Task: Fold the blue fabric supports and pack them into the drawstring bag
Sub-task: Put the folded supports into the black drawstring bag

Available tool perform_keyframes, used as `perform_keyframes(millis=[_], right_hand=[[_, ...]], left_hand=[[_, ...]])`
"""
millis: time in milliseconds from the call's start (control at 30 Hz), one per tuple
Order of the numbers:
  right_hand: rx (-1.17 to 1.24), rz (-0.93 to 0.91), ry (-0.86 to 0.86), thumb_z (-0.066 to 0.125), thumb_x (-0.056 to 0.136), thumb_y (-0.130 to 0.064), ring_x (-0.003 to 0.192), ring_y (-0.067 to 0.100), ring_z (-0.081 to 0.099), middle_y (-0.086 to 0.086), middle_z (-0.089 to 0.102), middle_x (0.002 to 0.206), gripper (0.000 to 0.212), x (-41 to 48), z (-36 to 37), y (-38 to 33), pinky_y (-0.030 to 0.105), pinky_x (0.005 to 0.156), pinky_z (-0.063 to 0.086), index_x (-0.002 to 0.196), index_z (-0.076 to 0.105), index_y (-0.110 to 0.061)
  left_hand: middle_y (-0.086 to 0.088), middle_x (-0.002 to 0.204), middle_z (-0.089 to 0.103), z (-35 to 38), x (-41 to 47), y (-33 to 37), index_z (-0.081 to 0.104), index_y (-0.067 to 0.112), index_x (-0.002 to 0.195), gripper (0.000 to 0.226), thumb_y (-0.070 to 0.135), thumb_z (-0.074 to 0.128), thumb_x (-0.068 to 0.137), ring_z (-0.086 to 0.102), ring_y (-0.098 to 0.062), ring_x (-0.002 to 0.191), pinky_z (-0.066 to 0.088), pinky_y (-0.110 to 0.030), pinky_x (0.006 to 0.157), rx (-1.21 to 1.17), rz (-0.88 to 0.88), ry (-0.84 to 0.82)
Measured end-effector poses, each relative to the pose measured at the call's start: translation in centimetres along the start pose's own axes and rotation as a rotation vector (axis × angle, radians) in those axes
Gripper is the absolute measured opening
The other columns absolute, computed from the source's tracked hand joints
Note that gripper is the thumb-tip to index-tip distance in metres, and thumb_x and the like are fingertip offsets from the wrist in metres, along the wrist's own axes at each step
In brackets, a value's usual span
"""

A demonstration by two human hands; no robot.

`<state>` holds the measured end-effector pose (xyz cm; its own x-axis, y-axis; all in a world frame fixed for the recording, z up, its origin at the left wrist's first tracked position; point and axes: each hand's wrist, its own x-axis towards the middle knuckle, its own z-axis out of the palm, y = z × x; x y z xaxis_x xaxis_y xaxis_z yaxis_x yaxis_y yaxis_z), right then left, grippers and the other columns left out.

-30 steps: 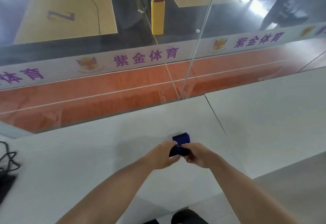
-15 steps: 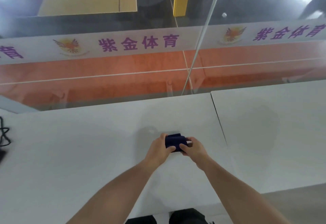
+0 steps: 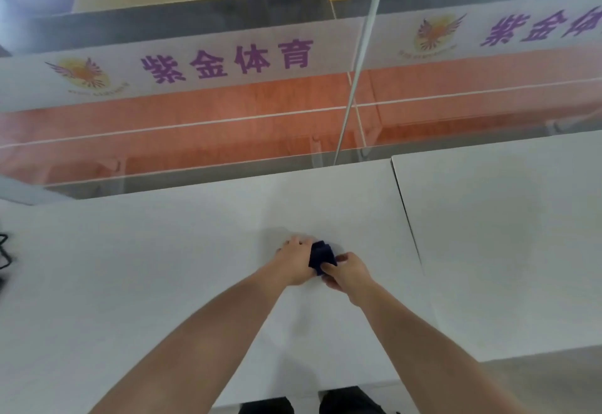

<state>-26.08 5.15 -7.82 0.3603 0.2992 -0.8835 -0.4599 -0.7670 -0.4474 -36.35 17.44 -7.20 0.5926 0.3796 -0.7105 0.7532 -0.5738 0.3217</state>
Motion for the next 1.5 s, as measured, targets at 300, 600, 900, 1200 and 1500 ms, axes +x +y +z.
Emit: perform_keyframes(millis=[300,600,900,1200,1500], right_hand=[[-0.654,-0.383,-0.162,0.08,0.083,-0.025,0.114,0.023,0.06,0.005,0.062,0.124,0.067,-2.5,1.8,-1.2,0.026,0.085,0.044,0.141,0.05,-0.016],[-1.035,-0.59,-0.326,0.083,0.077,-0.04,0.106,0.015,0.059,-0.01,0.058,0.134,0.075,-8.7,13.4,-2.6,0.024,0.092,0.044,0.142,0.05,-0.027],[-1.172,-0.744,-0.403,0.077,0.08,-0.025,0.094,0.019,0.063,0.0,0.069,0.105,0.033,-18.5,38.1,-1.4,0.028,0.076,0.049,0.109,0.067,-0.014],[-1.174,-0.699,-0.501,0.073,0.076,-0.024,0.087,0.024,0.068,0.011,0.073,0.097,0.028,-24.4,58.0,-1.2,0.039,0.078,0.054,0.099,0.068,-0.009],[-0.834,-0.55,-0.479,0.075,0.085,-0.025,0.054,0.018,0.056,0.006,0.064,0.074,0.025,-21.9,73.9,-5.2,0.024,0.046,0.04,0.102,0.065,-0.008]], left_hand=[[-0.009,0.136,0.035,2.0,-3.9,-3.6,0.039,0.011,0.134,0.066,0.042,0.072,0.085,0.043,-0.031,0.121,0.045,-0.041,0.099,0.005,-0.016,0.176],[0.005,0.116,0.061,0.2,-14.3,-16.4,0.055,0.028,0.119,0.047,0.037,0.078,0.079,0.063,-0.018,0.102,0.055,-0.037,0.089,-0.304,0.096,0.173],[0.004,0.096,0.069,0.4,-33.8,-37.6,0.062,0.021,0.101,0.029,0.032,0.072,0.075,0.066,-0.014,0.086,0.055,-0.035,0.076,-0.539,-0.008,0.455],[0.014,0.106,0.063,1.1,-44.0,-52.9,0.059,0.028,0.118,0.034,0.03,0.065,0.085,0.057,-0.004,0.093,0.049,-0.024,0.085,-0.667,-0.247,0.706],[0.004,0.12,0.062,0.1,-44.8,-65.6,0.064,0.023,0.125,0.036,0.024,0.047,0.093,0.06,-0.022,0.111,0.049,-0.038,0.093,-0.485,-0.62,0.81]])
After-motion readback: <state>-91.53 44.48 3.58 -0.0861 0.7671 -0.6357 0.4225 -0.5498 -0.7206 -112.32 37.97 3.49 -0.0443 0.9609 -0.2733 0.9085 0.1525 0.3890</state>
